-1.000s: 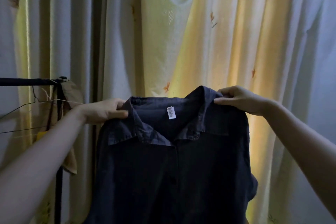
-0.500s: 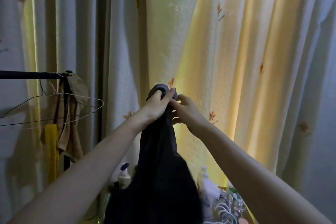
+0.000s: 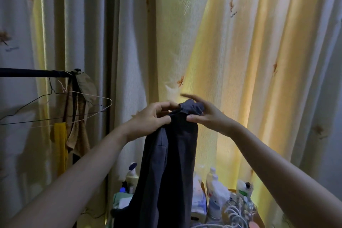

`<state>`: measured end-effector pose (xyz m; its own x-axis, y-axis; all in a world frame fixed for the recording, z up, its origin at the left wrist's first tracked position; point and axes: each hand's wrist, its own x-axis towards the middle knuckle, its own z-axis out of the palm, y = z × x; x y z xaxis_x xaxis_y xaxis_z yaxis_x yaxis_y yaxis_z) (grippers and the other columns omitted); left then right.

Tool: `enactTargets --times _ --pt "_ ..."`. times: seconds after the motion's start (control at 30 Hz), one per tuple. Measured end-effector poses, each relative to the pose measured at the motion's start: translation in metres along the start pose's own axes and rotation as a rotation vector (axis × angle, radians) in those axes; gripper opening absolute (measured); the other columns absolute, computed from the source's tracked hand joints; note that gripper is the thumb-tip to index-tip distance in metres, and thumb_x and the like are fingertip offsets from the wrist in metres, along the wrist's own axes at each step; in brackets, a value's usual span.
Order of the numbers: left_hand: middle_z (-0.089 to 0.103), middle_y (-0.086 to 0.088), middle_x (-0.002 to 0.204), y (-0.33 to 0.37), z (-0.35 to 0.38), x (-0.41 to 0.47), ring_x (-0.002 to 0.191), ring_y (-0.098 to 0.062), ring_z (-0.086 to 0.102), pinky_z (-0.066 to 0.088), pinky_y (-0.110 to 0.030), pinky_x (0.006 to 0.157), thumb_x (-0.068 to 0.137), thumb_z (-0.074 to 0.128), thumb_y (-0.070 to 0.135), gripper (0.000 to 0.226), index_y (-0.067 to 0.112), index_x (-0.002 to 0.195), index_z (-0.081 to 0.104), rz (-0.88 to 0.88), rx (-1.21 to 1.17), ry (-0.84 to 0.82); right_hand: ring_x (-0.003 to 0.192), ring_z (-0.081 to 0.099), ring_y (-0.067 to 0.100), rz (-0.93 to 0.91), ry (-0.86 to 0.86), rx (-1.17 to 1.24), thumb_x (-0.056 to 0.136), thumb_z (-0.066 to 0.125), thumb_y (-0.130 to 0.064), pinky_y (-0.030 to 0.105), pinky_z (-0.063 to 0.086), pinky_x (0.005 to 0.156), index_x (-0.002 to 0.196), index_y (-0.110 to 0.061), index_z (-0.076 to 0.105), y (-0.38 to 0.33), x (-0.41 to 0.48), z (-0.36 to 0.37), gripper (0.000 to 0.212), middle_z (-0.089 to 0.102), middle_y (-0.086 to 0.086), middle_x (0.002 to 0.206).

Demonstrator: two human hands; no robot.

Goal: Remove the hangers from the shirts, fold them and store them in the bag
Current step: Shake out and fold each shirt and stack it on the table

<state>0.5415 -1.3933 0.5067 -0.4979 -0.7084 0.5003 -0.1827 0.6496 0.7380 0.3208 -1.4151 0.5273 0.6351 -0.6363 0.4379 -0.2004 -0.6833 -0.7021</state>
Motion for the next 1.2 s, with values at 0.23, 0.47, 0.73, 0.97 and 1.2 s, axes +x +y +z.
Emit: enactTargets --times 0.23,0.47,0.73,0.97,1.2 --pt "0.065 0.000 0.106 -0.010 -0.032 -0.013 0.102 -0.022 0.066 0.056 -0.032 0.079 0.082 0.067 0.033 0.026 0.027 0.098 0.047 0.054 -0.014 0.082 0.085 0.066 0.015 -0.115 0.264 -0.381 0.086 0.067 -0.024 0.026 0.051 0.077 0.095 -0.008 0.063 -0.021 0.018 -0.015 0.019 0.069 0.004 0.090" --pt "0.065 0.017 0.103 -0.009 -0.045 -0.018 0.101 -0.003 0.061 0.046 -0.015 0.088 0.095 0.051 0.011 0.033 0.038 0.093 0.070 0.007 0.510 0.225 0.057 0.049 0.000 -0.064 0.343 -0.655 0.077 0.075 -0.038 0.018 0.038 0.057 0.067 -0.023 0.057 -0.071 0.044 -0.045 0.026 0.055 -0.012 0.062" --pt "0.072 0.011 0.094 -0.015 0.001 -0.009 0.090 -0.001 0.067 0.052 -0.024 0.085 0.054 0.061 0.084 0.068 0.035 0.100 0.065 -0.209 0.127 0.199 0.066 0.052 0.011 -0.019 0.355 -0.882 0.077 0.074 -0.026 0.011 0.036 0.051 0.075 -0.010 0.063 -0.073 0.056 -0.037 0.019 0.058 -0.002 0.069" --pt "0.065 0.016 0.064 -0.080 0.016 -0.016 0.061 0.011 0.062 0.043 -0.007 0.053 0.082 0.071 0.036 0.012 0.036 0.074 0.062 -0.177 0.340 0.273 0.058 0.052 -0.007 -0.005 0.413 -0.714 0.074 0.076 -0.042 0.010 0.038 0.053 0.064 -0.028 0.059 -0.087 0.035 -0.070 0.025 0.059 -0.017 0.060" --pt "0.073 0.006 0.071 -0.072 -0.049 -0.023 0.066 -0.007 0.068 0.052 -0.016 0.055 0.078 0.073 0.008 0.030 0.038 0.075 0.074 -0.051 0.088 0.544 0.055 0.059 -0.005 0.223 0.421 -0.715 0.055 0.081 -0.054 0.009 0.041 0.050 0.060 -0.029 0.068 -0.058 -0.012 -0.118 0.028 0.066 -0.016 0.057"
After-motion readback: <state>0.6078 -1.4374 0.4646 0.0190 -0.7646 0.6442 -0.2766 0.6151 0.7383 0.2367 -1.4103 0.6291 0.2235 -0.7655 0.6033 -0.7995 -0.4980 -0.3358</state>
